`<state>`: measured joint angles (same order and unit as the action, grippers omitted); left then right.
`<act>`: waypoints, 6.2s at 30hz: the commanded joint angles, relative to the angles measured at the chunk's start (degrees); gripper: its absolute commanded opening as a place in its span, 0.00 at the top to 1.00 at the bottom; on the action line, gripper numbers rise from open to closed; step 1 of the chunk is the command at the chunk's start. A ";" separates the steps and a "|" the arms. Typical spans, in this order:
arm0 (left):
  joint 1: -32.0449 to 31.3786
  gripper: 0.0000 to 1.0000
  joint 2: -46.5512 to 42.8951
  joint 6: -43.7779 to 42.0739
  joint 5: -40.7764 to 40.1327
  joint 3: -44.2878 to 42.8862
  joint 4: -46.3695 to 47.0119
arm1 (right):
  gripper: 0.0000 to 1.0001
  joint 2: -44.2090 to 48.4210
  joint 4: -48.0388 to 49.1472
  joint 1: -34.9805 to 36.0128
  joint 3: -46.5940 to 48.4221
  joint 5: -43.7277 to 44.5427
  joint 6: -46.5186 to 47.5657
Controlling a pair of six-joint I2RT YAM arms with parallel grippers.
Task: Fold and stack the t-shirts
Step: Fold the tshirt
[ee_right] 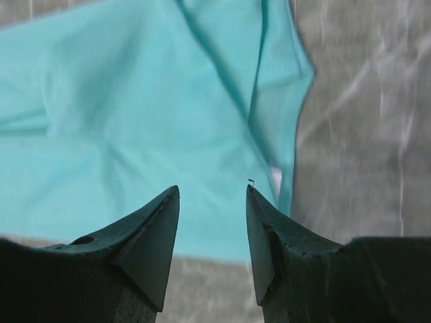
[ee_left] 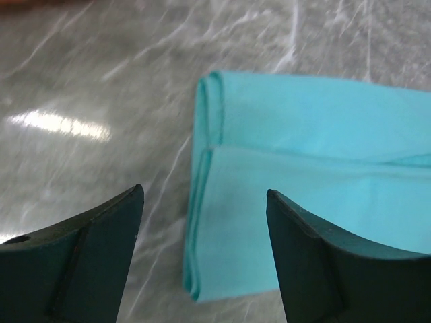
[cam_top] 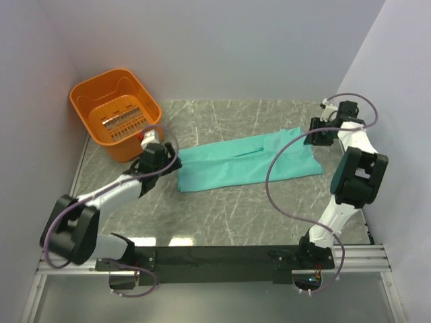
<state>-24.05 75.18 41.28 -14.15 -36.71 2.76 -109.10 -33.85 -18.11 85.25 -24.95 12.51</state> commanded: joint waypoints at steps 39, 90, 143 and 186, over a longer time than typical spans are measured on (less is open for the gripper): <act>-1.70 0.72 35.30 -8.93 -11.51 -35.36 -11.37 | 0.48 14.53 1.15 -7.82 -23.73 -10.65 10.78; -1.70 0.85 35.92 -7.70 -8.25 -36.59 -14.80 | 0.48 15.23 -0.26 -9.05 -23.64 -10.29 11.66; -1.34 0.98 16.50 1.87 -3.78 -11.57 -9.54 | 1.00 -7.08 -9.56 -6.60 7.53 -0.18 8.31; -1.87 0.24 -41.94 5.65 -8.17 -2.40 -30.27 | 0.47 9.98 22.07 73.65 -16.36 18.87 -22.61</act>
<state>-26.17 35.35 45.80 -20.38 -40.36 -21.10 -95.61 -15.07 52.77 64.71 -18.55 3.99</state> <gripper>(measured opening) 0.756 0.540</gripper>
